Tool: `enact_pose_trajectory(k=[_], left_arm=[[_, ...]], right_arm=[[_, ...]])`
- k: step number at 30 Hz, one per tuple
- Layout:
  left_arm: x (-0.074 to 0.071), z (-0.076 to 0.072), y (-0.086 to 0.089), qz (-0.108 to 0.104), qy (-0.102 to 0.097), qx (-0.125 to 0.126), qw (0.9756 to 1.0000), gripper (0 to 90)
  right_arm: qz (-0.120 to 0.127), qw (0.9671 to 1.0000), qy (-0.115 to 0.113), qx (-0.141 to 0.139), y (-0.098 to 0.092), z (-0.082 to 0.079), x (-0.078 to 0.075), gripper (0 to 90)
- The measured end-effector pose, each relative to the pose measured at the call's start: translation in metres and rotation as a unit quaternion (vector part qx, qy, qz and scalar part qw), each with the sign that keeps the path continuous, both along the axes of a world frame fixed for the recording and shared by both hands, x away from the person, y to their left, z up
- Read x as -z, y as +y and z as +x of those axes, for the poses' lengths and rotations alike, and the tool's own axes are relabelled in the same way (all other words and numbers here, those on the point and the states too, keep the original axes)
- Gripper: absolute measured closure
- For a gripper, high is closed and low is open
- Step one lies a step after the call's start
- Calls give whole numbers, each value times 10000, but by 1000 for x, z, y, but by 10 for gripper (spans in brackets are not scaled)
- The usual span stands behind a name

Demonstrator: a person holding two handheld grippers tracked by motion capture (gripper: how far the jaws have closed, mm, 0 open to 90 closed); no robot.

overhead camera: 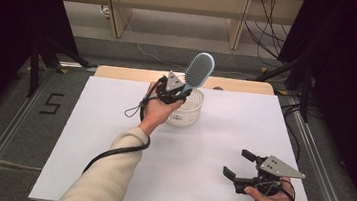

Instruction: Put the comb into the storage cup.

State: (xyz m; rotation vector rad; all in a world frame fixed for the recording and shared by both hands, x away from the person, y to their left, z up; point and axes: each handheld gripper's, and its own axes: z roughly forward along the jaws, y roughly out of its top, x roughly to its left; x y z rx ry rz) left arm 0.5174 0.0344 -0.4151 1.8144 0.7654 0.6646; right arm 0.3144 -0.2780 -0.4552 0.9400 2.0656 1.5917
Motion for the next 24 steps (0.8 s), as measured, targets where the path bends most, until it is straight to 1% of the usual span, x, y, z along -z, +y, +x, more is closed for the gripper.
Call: enact_pose_trajectory(k=[3, 6, 12, 15, 24], left_arm=[[1, 0, 0, 35, -6, 12, 10000, 697], [1, 0, -1, 11, 12, 12, 10000, 696], [4, 1, 0, 53, 26, 17, 10000, 696], [5, 1, -1, 41, 30, 10, 10000, 696], [4, 2, -2, 79, 32, 1, 10000, 695]], right_arm=[[6, 10000, -4, -2, 0, 0, 0, 82], [2, 10000, 0, 1, 0, 0, 0, 82], [6, 10000, 3, -3, 0, 0, 0, 82], [8, 10000, 1, -3, 0, 0, 0, 82], [7, 10000, -2, -6, 0, 0, 0, 82]])
